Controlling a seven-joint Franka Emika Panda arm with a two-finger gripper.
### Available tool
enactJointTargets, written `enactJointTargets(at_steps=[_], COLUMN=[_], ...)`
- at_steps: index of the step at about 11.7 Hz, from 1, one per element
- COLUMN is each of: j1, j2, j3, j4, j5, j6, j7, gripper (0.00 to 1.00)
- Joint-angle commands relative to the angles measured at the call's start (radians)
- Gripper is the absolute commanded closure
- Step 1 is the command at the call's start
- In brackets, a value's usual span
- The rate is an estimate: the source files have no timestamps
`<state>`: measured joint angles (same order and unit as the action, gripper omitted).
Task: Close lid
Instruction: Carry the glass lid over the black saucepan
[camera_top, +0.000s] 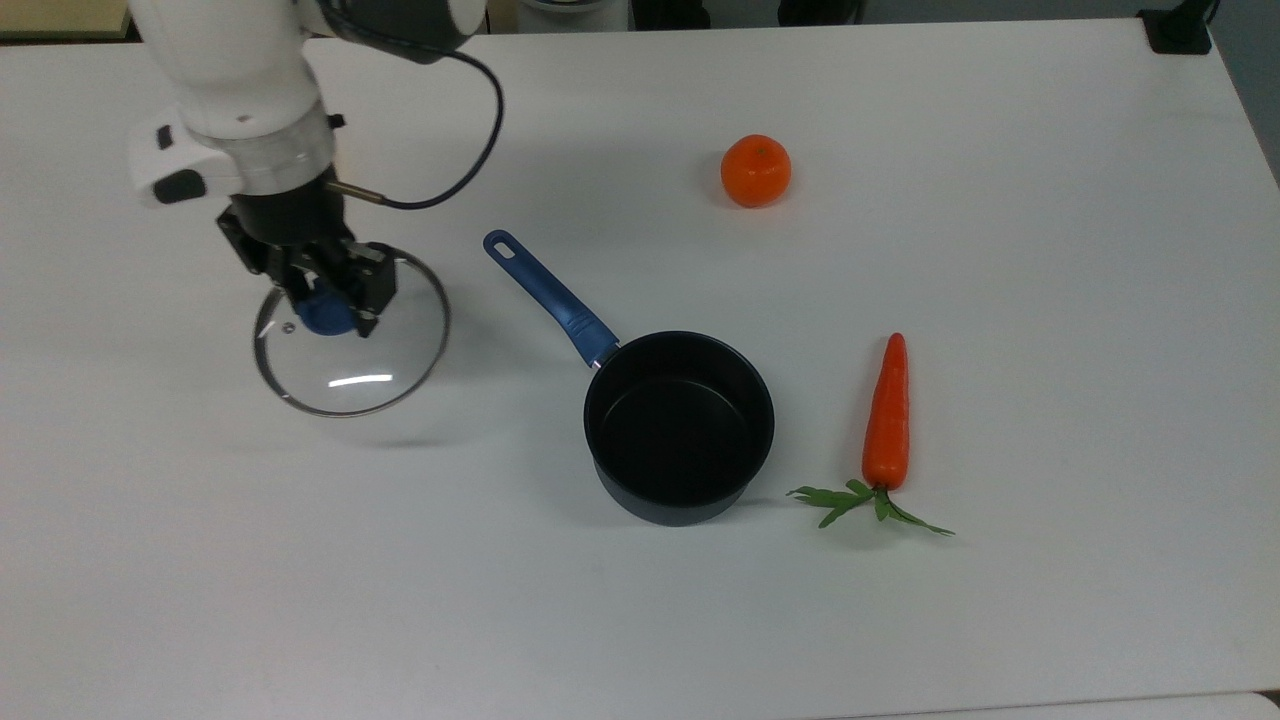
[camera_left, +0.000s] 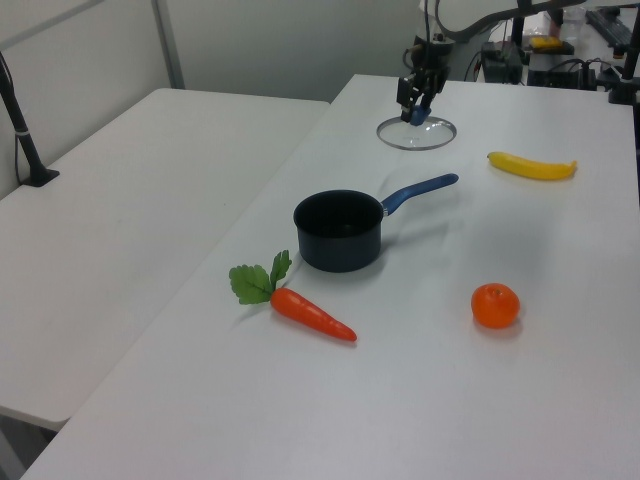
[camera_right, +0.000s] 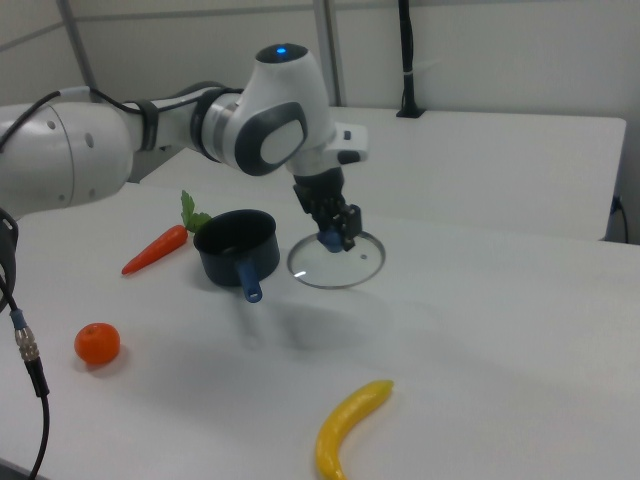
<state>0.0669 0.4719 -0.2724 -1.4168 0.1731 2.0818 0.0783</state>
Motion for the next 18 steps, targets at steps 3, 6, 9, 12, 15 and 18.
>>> enactJointTargets(at_steps=[3,6,9,12,15,18], j1=[0.140,0.204,0.261,0.283,0.289,0.291], j2=[0.002,0.007,0.031,0.073,0.083,0.097], j3=[0.004,0.002,0.006,0.013,0.056,0.081], j4=[0.067,0.090,0.107,0.107,0.107,0.108], j5=[-0.020,-0.021,-0.038,-0.066,-0.096,-0.098], j6=[-0.094,-0.080,-0.045,0.039,0.067,0.070], j7=[0.107,0.136,0.158,0.185,0.190,0.193], gripper=[0.58,0.58,0.58,0.58,0.58,0.58])
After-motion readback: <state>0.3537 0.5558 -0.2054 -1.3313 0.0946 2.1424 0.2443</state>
